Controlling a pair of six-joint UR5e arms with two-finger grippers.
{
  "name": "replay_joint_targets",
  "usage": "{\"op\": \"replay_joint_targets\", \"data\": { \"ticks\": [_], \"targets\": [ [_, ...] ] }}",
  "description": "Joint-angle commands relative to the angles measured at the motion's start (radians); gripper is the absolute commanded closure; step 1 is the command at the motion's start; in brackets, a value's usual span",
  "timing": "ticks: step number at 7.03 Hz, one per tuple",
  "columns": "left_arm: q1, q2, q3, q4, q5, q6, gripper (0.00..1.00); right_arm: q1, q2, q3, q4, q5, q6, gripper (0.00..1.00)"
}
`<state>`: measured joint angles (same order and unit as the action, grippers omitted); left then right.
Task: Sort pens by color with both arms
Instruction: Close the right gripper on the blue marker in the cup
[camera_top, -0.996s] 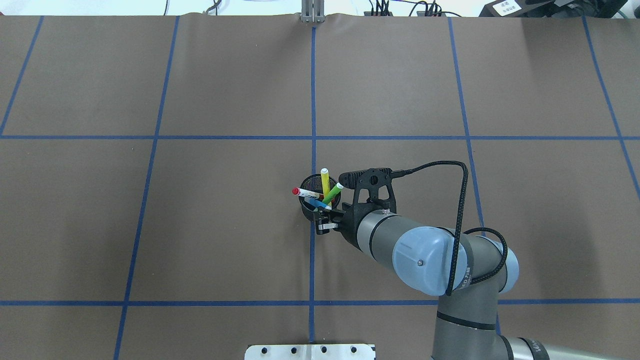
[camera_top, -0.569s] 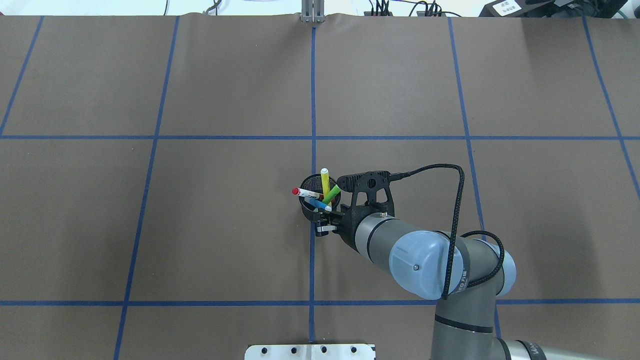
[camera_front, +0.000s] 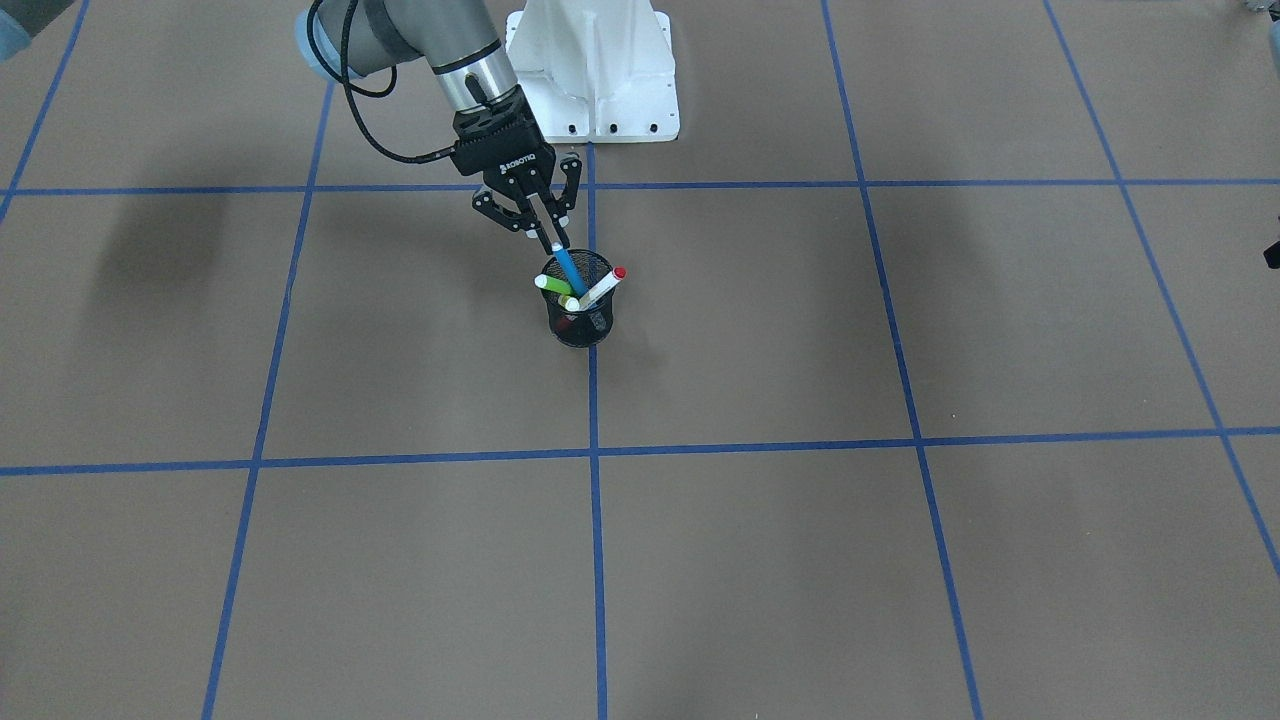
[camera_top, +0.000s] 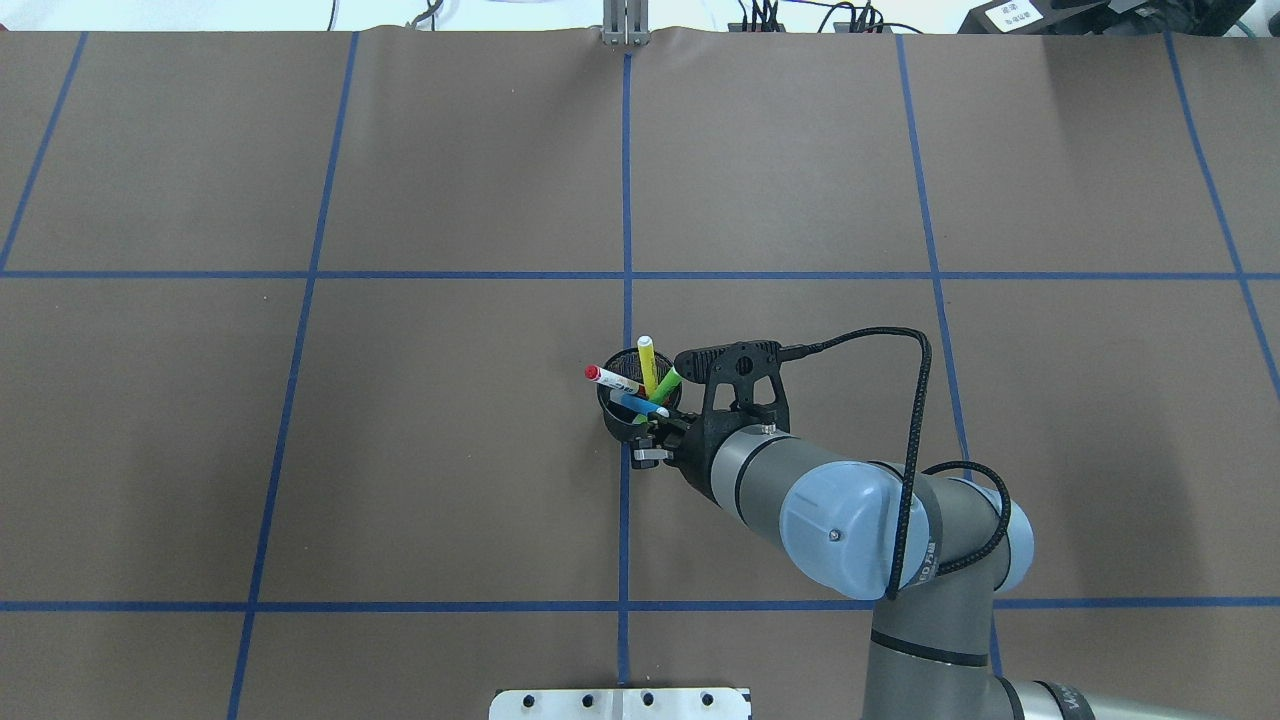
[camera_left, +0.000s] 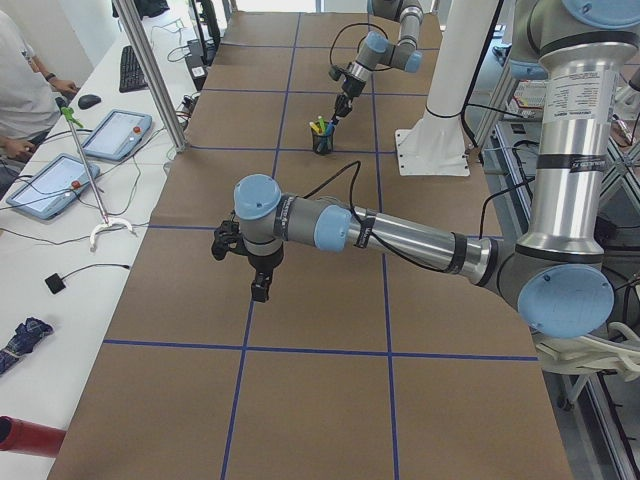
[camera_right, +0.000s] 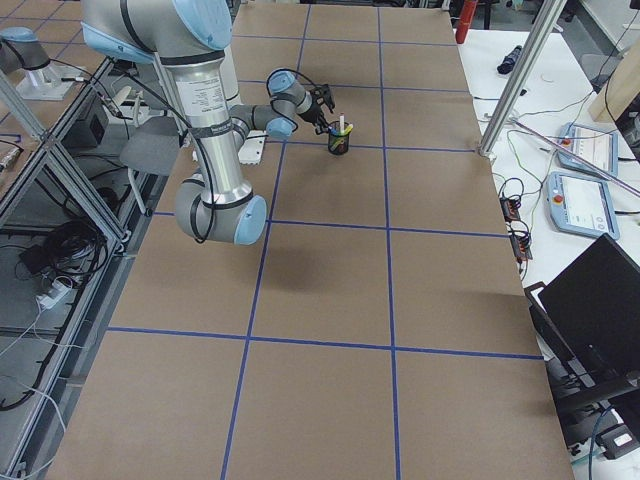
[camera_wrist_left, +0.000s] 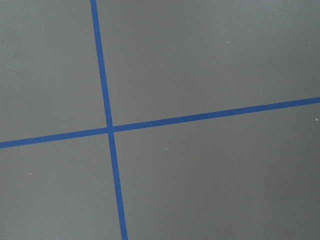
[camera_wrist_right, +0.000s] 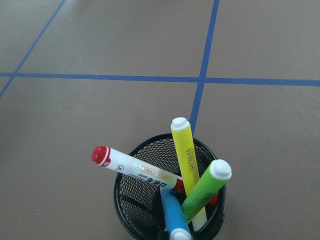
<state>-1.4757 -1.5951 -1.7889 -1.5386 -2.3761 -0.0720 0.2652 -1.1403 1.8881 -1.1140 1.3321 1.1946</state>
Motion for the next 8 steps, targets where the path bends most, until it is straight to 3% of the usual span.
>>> {"op": "replay_joint_targets", "data": {
  "ticks": [1, 2, 8],
  "targets": [
    [0.0, 0.001, -0.001, 0.0, -0.002, 0.0, 0.0, 0.017, 0.002, 0.029, -0.003, 0.001, -0.001, 1.0],
    [0.0, 0.001, -0.003, 0.0, -0.002, 0.0, 0.0, 0.037, -0.002, 0.072, -0.006, 0.002, -0.001, 1.0],
    [0.0, 0.001, -0.013, -0.002, -0.002, -0.034, 0.0, 0.035, -0.003, 0.366, -0.361, 0.048, 0.002, 1.0]
  ]
}}
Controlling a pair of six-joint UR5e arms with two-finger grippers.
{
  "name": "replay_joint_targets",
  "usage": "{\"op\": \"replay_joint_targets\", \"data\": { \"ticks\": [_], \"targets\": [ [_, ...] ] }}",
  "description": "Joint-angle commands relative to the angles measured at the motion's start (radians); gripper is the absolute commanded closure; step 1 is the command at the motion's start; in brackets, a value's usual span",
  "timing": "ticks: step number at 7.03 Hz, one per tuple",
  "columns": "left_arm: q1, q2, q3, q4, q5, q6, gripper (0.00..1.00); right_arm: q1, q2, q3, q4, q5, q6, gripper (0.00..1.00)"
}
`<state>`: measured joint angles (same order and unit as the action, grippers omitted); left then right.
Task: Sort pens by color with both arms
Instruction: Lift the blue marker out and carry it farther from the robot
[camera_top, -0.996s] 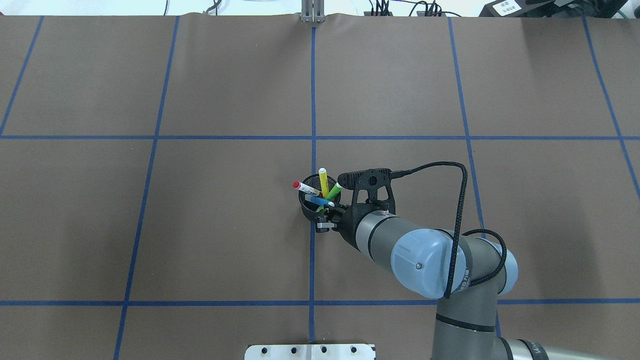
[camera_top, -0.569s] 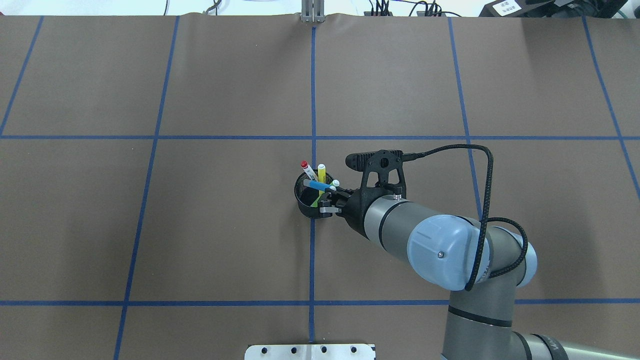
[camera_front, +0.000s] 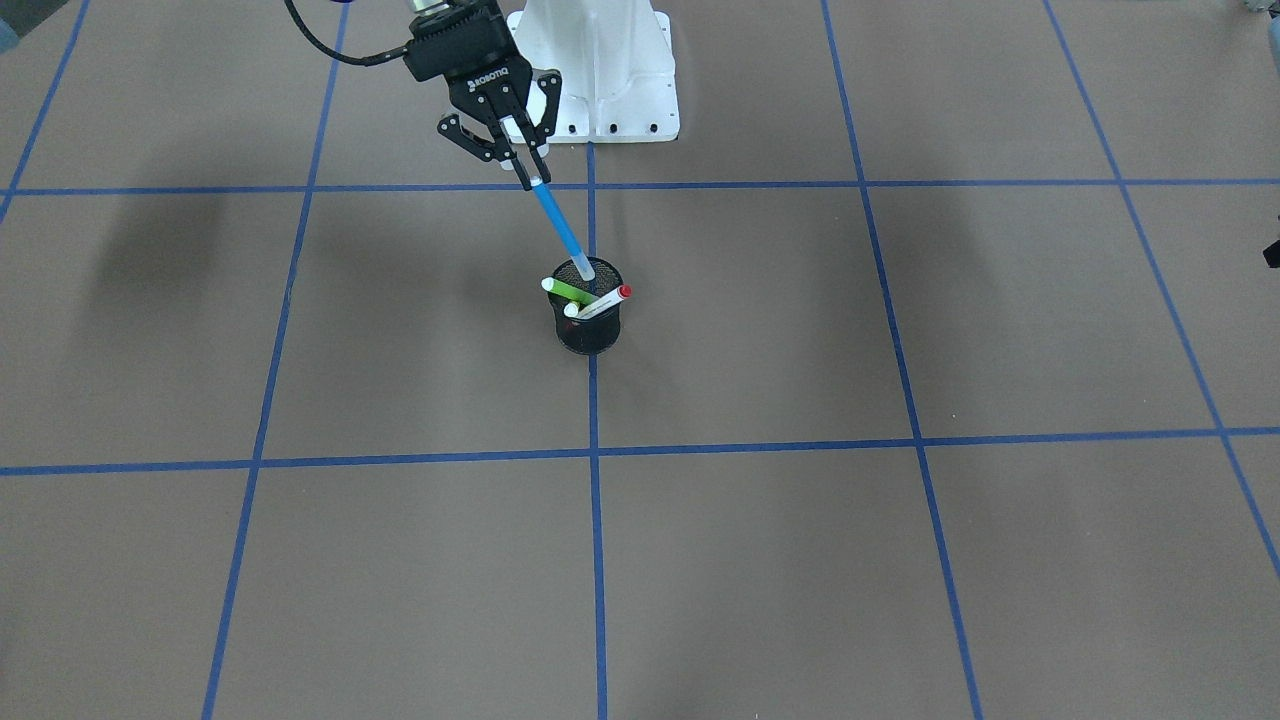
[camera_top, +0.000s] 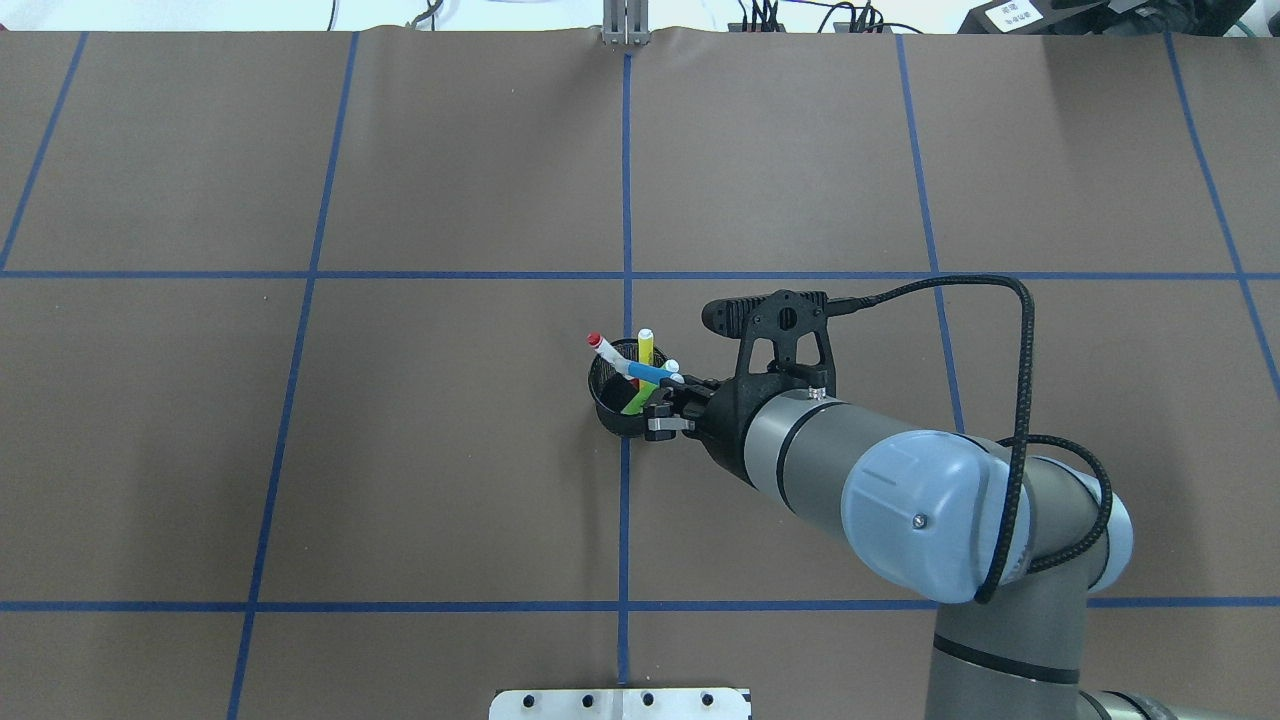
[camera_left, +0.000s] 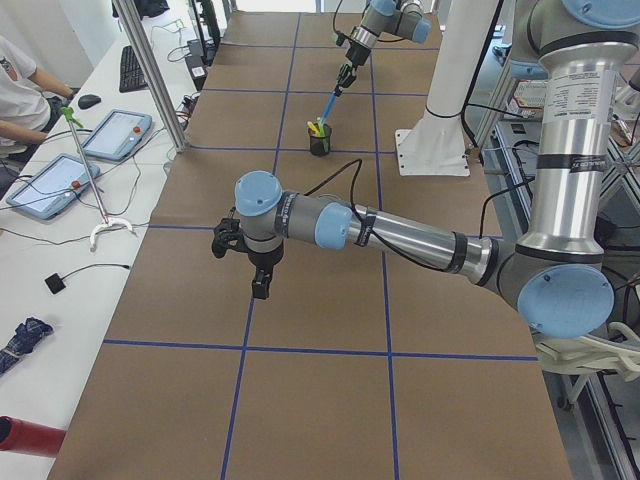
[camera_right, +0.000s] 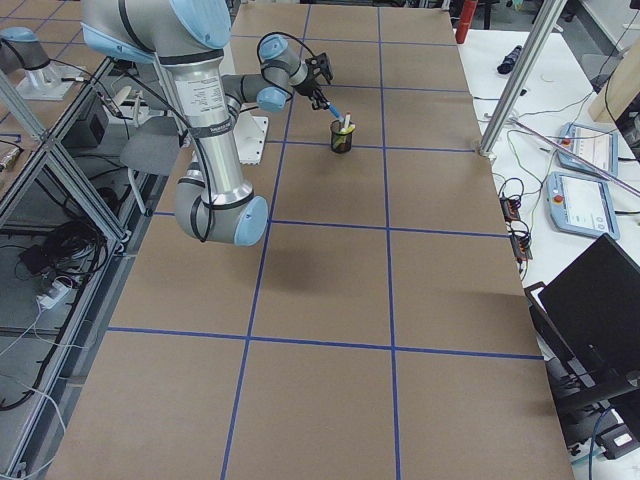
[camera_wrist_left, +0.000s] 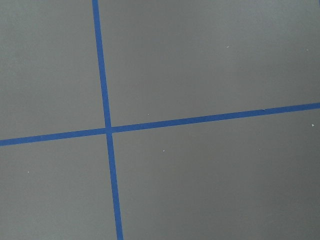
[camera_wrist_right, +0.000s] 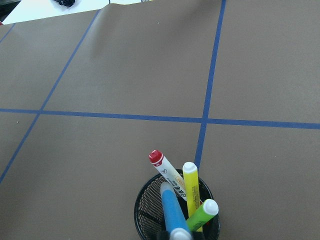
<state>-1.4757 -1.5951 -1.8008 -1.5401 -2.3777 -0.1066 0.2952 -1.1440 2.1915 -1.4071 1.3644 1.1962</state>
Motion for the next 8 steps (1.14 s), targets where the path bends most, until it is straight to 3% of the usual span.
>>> {"op": "replay_joint_targets", "data": {
  "ticks": [1, 4, 5, 7, 8],
  "targets": [
    [0.0, 0.001, -0.002, 0.0, 0.0, -0.001, 0.0, 0.021, 0.004, 0.077, -0.09, 0.016, 0.0, 1.0],
    [0.0, 0.0, 0.0, 0.0, 0.0, -0.001, 0.0, 0.111, 0.012, 0.068, -0.088, 0.002, 0.014, 1.0],
    [0.0, 0.0, -0.002, 0.0, 0.0, -0.001, 0.0, 0.177, 0.016, 0.021, -0.079, 0.002, 0.006, 1.0],
    [0.002, 0.0, 0.001, 0.0, 0.002, 0.001, 0.0, 0.272, 0.105, -0.21, -0.017, -0.072, 0.003, 1.0],
    [0.002, -0.002, 0.0, 0.0, 0.002, 0.001, 0.0, 0.289, 0.11, -0.386, 0.196, -0.159, 0.006, 1.0]
  ]
}}
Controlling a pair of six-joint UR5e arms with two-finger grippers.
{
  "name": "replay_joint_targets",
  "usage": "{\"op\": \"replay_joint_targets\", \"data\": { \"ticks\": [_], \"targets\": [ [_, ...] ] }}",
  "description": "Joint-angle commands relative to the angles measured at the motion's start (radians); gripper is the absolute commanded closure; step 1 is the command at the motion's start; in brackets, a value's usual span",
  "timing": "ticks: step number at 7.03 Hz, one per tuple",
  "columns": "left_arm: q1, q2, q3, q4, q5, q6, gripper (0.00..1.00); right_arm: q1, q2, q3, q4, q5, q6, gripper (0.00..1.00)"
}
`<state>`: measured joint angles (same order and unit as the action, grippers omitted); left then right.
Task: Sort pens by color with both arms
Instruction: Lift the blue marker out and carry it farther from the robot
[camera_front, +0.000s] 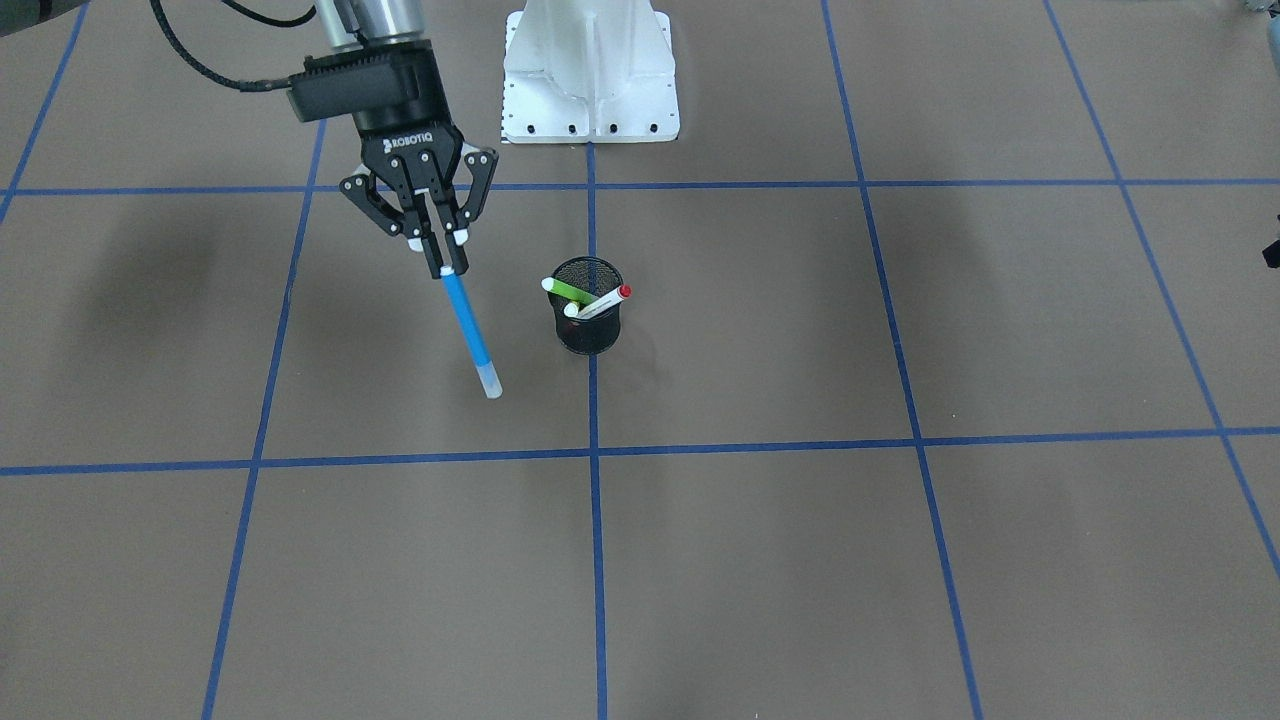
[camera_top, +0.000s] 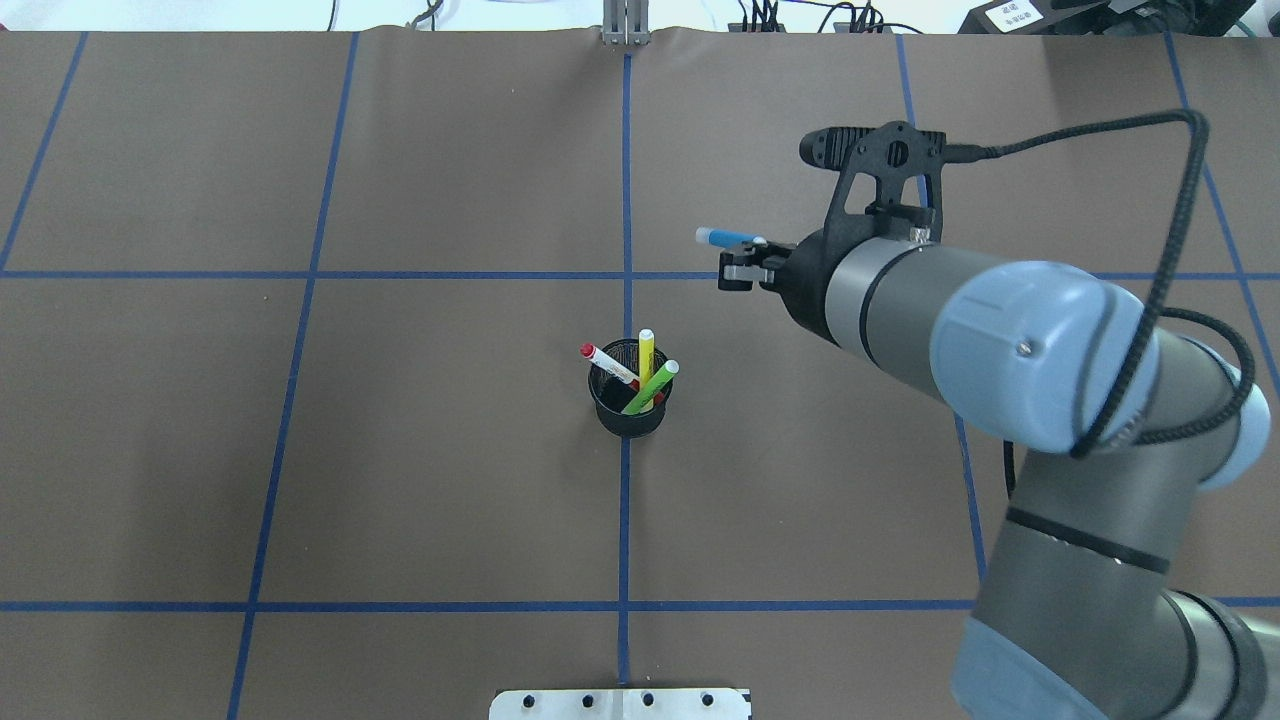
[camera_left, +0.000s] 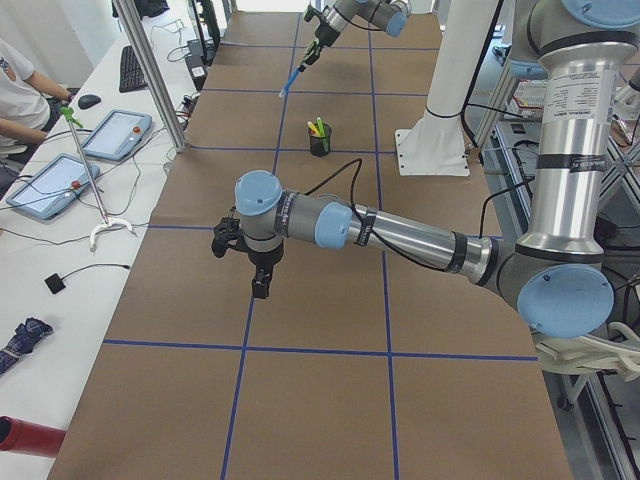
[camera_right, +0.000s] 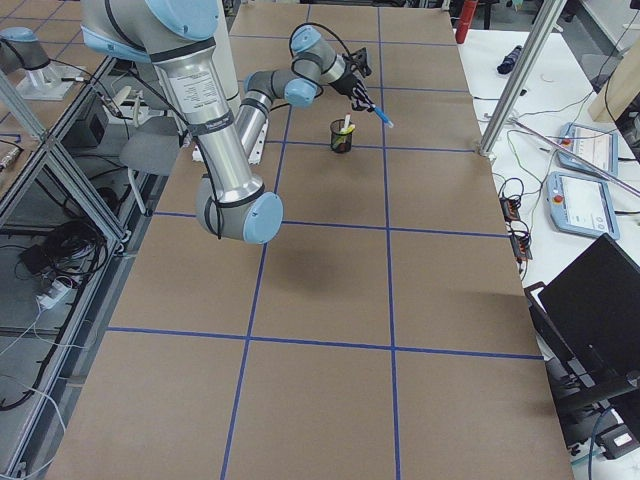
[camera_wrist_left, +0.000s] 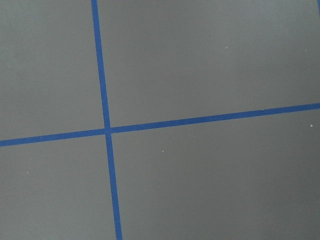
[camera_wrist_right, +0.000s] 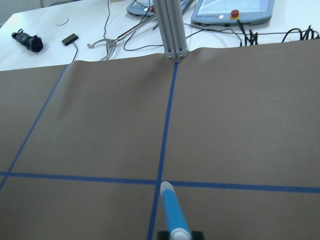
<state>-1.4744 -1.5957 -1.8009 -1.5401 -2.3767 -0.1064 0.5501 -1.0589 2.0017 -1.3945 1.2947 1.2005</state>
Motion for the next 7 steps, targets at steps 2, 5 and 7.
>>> {"op": "replay_joint_targets", "data": {
  "ticks": [2, 5, 7],
  "targets": [
    [0.0, 0.0, -0.003, -0.032, 0.001, -0.004, 0.0, 0.06, 0.11, -0.516, 0.416, -0.185, 0.01, 1.0],
    [0.0, 0.0, -0.017, -0.031, 0.002, -0.004, 0.0, 0.056, 0.19, -0.679, 0.448, -0.274, 0.021, 1.0],
    [0.0, 0.0, -0.017, -0.031, 0.002, -0.004, 0.0, 0.031, 0.201, -0.793, 0.575, -0.291, 0.019, 1.0]
  ]
}}
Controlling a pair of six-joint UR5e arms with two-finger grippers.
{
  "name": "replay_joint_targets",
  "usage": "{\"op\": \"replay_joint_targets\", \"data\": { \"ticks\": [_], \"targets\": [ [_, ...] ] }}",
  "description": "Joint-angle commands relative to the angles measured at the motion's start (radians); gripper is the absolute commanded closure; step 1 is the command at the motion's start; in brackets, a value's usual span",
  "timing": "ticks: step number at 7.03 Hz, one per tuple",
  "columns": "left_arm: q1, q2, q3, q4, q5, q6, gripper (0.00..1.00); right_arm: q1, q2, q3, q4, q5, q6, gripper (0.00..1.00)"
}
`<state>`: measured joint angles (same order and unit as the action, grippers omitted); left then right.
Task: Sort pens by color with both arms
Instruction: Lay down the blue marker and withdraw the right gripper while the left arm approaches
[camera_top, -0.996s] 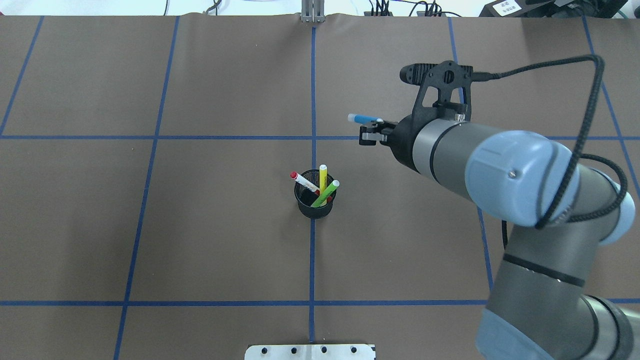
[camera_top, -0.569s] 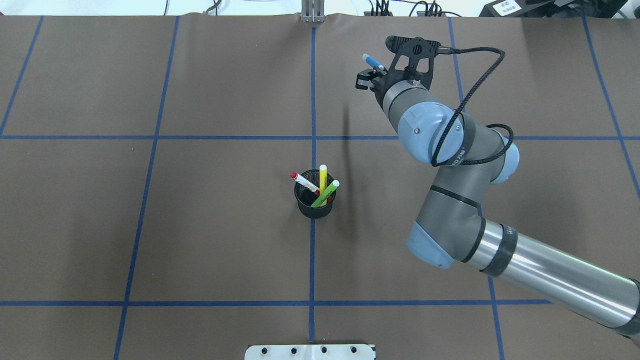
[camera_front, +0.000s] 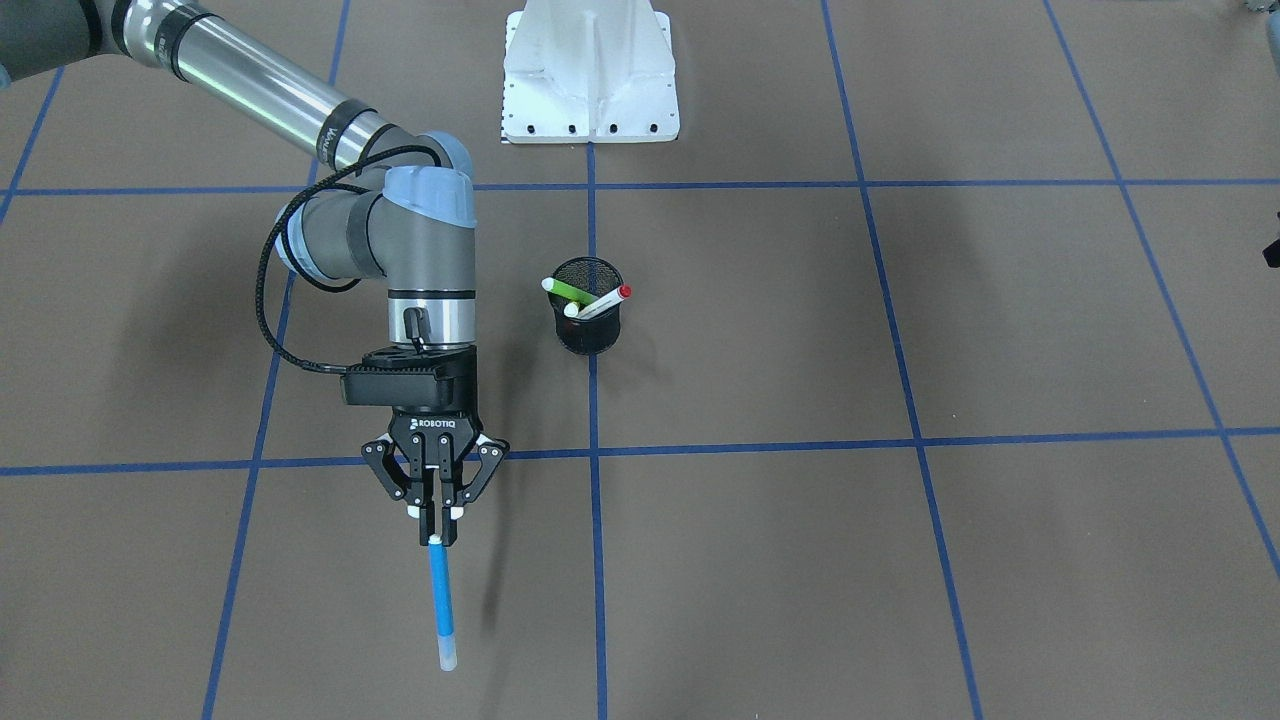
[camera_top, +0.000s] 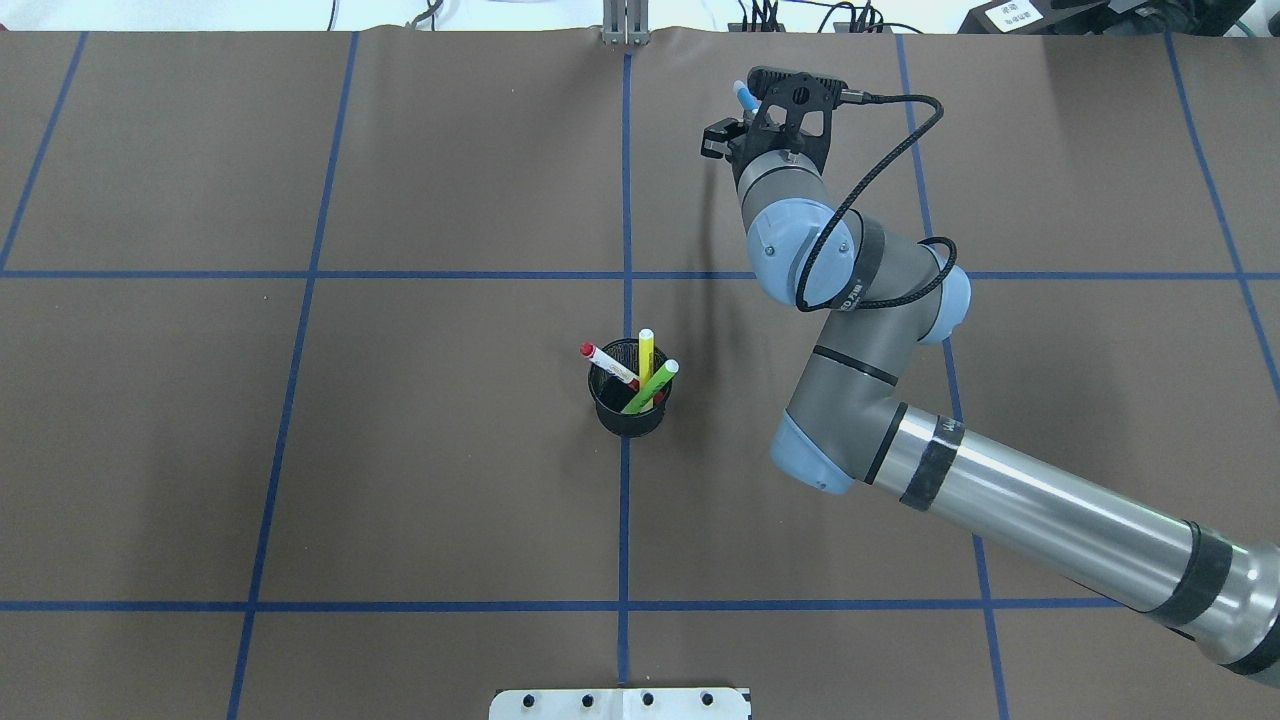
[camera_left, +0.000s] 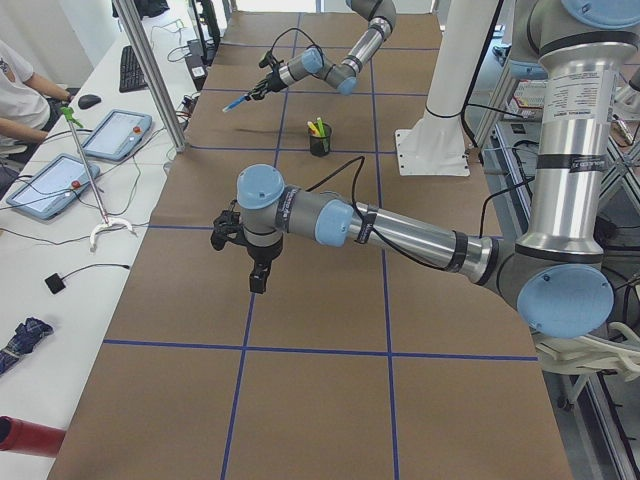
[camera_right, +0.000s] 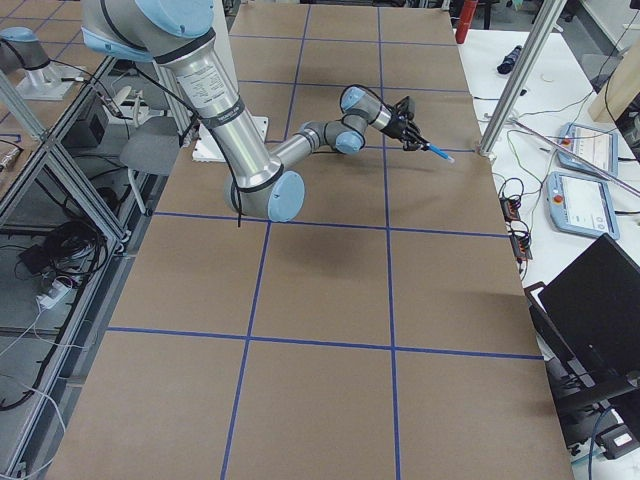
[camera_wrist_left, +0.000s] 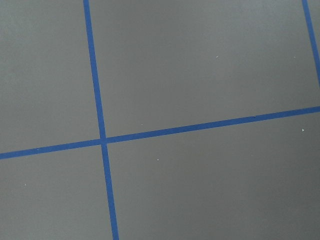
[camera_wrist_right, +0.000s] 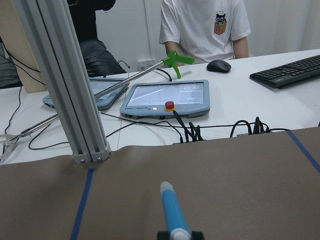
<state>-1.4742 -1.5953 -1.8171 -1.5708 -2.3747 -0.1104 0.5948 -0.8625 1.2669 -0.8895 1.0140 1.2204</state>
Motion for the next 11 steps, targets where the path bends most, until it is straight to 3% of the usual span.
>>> {"op": "replay_joint_targets", "data": {
  "ticks": [1, 2, 3, 4, 5, 7, 8, 10, 11],
  "targets": [
    [0.0, 0.0, -0.002, -0.002, 0.0, 0.0, 0.0, -0.021, -0.003, -0.057, 0.07, -0.012, -0.01, 1.0],
    [0.0, 0.0, -0.008, 0.0, 0.0, -0.002, 0.0, -0.027, -0.022, -0.054, 0.07, -0.012, -0.013, 1.0],
    [0.0, 0.0, -0.014, 0.0, 0.0, -0.015, 0.0, -0.03, -0.023, -0.049, 0.069, -0.011, -0.019, 0.75],
    [0.0, 0.0, -0.015, 0.0, 0.0, -0.02, 0.0, -0.033, -0.042, -0.025, 0.066, -0.011, -0.019, 0.18],
    [0.005, -0.002, -0.024, -0.003, 0.0, -0.078, 0.0, -0.036, -0.064, 0.009, 0.064, -0.009, -0.019, 0.01],
    [0.134, -0.046, -0.091, -0.002, 0.0, -0.31, 0.0, -0.029, -0.105, 0.125, 0.046, 0.036, -0.018, 0.01],
    [0.212, -0.098, -0.126, 0.0, -0.001, -0.486, 0.0, -0.027, -0.197, 0.237, 0.046, 0.072, -0.019, 0.01],
    [0.375, -0.257, -0.127, 0.002, -0.001, -0.822, 0.0, 0.006, -0.339, 0.375, 0.047, 0.2, -0.016, 0.01],
    [0.488, -0.349, -0.113, 0.002, 0.006, -1.004, 0.0, 0.084, -0.36, 0.408, 0.047, 0.345, -0.016, 0.01]
  ]
}}
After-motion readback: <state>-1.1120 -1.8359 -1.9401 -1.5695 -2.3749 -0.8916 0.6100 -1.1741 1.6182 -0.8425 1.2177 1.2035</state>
